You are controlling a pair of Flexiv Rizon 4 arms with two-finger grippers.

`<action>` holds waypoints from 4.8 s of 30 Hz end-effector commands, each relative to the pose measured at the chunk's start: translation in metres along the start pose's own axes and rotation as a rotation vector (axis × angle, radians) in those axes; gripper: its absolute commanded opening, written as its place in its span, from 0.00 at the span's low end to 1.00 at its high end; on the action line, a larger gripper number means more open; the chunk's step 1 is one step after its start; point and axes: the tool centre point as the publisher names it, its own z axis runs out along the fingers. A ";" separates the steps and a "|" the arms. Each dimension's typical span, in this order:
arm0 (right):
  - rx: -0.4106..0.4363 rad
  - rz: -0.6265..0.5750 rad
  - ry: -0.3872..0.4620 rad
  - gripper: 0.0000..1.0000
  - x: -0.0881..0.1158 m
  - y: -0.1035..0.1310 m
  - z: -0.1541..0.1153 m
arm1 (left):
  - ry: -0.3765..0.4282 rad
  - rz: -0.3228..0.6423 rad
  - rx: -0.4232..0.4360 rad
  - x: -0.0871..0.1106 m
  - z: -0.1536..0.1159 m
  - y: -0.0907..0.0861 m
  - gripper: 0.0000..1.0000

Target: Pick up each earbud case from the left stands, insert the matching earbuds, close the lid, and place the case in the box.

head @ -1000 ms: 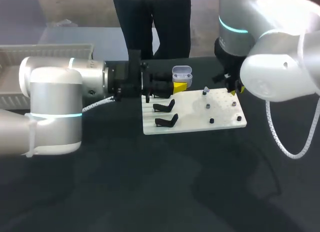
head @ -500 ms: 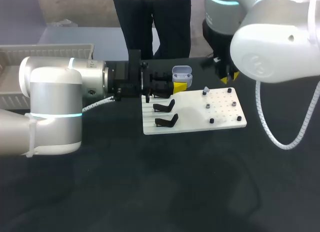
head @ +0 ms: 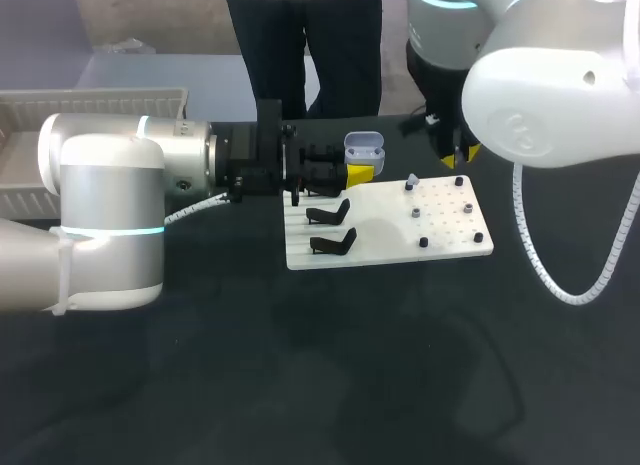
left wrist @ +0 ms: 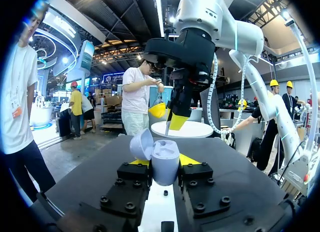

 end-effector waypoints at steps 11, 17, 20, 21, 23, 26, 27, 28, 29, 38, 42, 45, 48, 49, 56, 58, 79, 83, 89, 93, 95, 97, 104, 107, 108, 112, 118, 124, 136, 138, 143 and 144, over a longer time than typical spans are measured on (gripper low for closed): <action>0.003 0.820 0.137 0.00 0.018 0.029 -0.036 | -0.007 0.005 -0.008 0.001 0.000 -0.002 0.00; -0.001 0.938 0.147 0.00 0.021 0.041 -0.042 | -0.007 0.005 -0.008 0.001 0.000 -0.002 0.00; -0.047 0.892 0.102 0.00 0.017 0.049 -0.046 | -0.007 0.005 -0.008 0.001 0.000 -0.002 0.00; -0.047 0.892 0.102 0.00 0.017 0.049 -0.046 | -0.007 0.005 -0.008 0.001 0.000 -0.002 0.00; -0.047 0.892 0.102 0.00 0.017 0.049 -0.046 | -0.007 0.005 -0.008 0.001 0.000 -0.002 0.00; -0.047 0.892 0.102 0.00 0.017 0.049 -0.046 | -0.007 0.005 -0.008 0.001 0.000 -0.002 0.00; -0.047 0.892 0.102 0.00 0.017 0.049 -0.046 | -0.007 0.005 -0.008 0.001 0.000 -0.002 0.00; -0.047 0.892 0.102 0.00 0.017 0.049 -0.046 | -0.007 0.005 -0.008 0.001 0.000 -0.002 0.00; -0.047 0.892 0.102 0.00 0.017 0.049 -0.046 | -0.007 0.005 -0.008 0.001 0.000 -0.002 0.00; -0.065 0.917 0.132 0.00 0.012 0.053 -0.052 | -0.007 0.005 -0.008 0.001 0.000 -0.002 0.00; -0.117 0.940 0.145 0.00 0.003 0.060 -0.068 | -0.007 0.005 -0.008 0.001 0.000 -0.002 0.00; -0.117 0.941 0.130 0.00 -0.004 0.068 -0.078 | -0.007 0.005 -0.008 0.001 0.000 -0.002 0.00; -0.119 0.934 0.136 0.00 -0.012 0.077 -0.085 | -0.007 0.005 -0.008 0.001 0.000 -0.002 0.00; -0.120 0.935 0.141 0.00 -0.015 0.080 -0.086 | -0.007 0.005 -0.008 0.001 0.000 -0.002 0.00; -0.098 0.897 0.139 0.00 -0.027 0.093 -0.084 | -0.007 0.005 -0.008 0.001 0.000 -0.002 0.00; -0.099 0.891 0.146 0.00 -0.030 0.095 -0.079 | -0.007 0.005 -0.008 0.001 0.000 -0.002 0.00; -0.067 0.865 0.163 0.00 -0.043 0.099 -0.050 | -0.007 0.005 -0.008 0.001 0.000 -0.002 0.00; -0.063 0.867 0.164 0.00 -0.044 0.098 -0.048 | -0.007 0.005 -0.008 0.001 0.000 -0.002 0.00; -0.061 0.870 0.168 0.00 -0.046 0.096 -0.044 | -0.007 0.005 -0.008 0.001 0.000 -0.002 0.00; -0.061 0.871 0.172 0.00 -0.047 0.096 -0.042 | -0.007 0.005 -0.008 0.001 0.000 -0.002 0.00; -0.062 0.871 0.174 0.00 -0.047 0.096 -0.042 | -0.007 0.005 -0.008 0.001 0.000 -0.002 0.00; -0.062 0.871 0.176 0.00 -0.048 0.096 -0.041 | -0.007 0.005 -0.008 0.001 0.000 -0.002 0.00; -0.061 0.870 0.177 0.00 -0.049 0.097 -0.040 | -0.007 0.005 -0.008 0.001 0.000 -0.002 0.00; -0.061 0.869 0.178 0.00 -0.050 0.097 -0.039 | -0.007 0.005 -0.008 0.001 0.000 -0.002 0.00; -0.060 0.868 0.178 0.00 -0.051 0.097 -0.038 | -0.007 0.005 -0.008 0.001 0.000 -0.002 0.00; -0.058 0.868 0.181 0.00 -0.051 0.098 -0.037 | -0.007 0.005 -0.008 0.001 0.000 -0.002 0.00; -0.060 0.869 0.190 0.00 -0.050 0.099 -0.034 | -0.007 0.005 -0.008 0.001 0.000 -0.002 0.00; -0.060 0.871 0.198 0.00 -0.050 0.100 -0.030 | -0.007 0.005 -0.008 0.001 0.000 -0.002 0.00; -0.064 0.878 0.203 0.00 -0.048 0.099 -0.029 | -0.007 0.005 -0.008 0.001 0.000 -0.002 0.00; -0.066 0.876 0.203 0.14 -0.047 0.100 -0.030 | -0.007 0.005 -0.008 0.001 0.000 -0.002 0.00; -0.072 0.869 0.204 0.28 -0.046 0.101 -0.031 | -0.007 0.005 -0.008 0.001 0.000 -0.002 0.00; -0.072 0.869 0.203 0.29 -0.046 0.101 -0.030 | -0.007 0.005 -0.008 0.001 0.000 -0.002 0.00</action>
